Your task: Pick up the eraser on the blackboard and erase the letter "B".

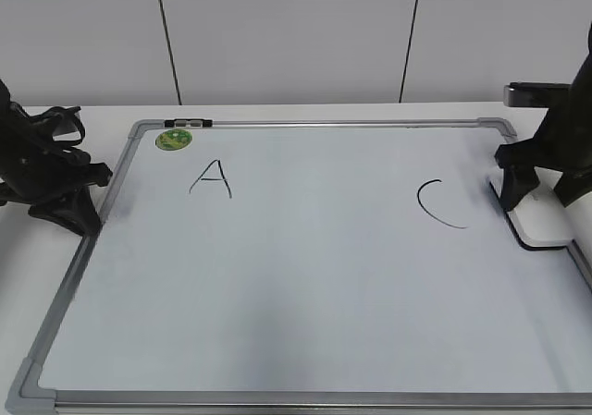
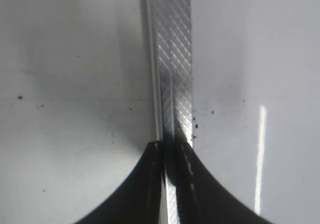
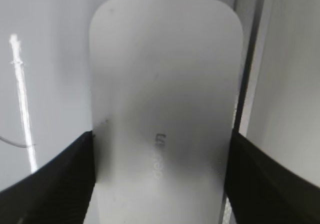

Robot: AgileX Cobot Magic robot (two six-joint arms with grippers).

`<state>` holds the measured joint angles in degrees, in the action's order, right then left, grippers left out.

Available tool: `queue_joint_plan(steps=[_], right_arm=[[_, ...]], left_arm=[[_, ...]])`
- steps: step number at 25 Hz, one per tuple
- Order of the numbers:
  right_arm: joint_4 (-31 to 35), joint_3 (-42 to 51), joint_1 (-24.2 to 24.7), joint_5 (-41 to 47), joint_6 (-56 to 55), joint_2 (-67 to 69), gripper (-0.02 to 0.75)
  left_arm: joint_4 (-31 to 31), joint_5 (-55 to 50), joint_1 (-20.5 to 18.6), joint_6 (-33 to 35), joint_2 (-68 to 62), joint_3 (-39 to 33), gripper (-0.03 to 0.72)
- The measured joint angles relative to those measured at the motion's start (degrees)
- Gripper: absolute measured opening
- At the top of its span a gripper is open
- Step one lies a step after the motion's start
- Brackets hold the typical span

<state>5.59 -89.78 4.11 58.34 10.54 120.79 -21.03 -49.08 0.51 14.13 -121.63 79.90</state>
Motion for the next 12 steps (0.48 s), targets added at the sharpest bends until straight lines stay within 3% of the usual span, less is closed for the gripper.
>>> queue_joint_plan(steps=[8, 12], right_arm=[[0.0, 0.0, 0.0, -1.0, 0.0, 0.3, 0.557], [-0.1, 0.0, 0.0, -2.5, 0.0, 0.3, 0.594]], left_arm=[[0.0, 0.0, 0.0, 0.0, 0.0, 0.0, 0.038], [0.0, 0.0, 0.0, 0.0, 0.0, 0.0, 0.038]])
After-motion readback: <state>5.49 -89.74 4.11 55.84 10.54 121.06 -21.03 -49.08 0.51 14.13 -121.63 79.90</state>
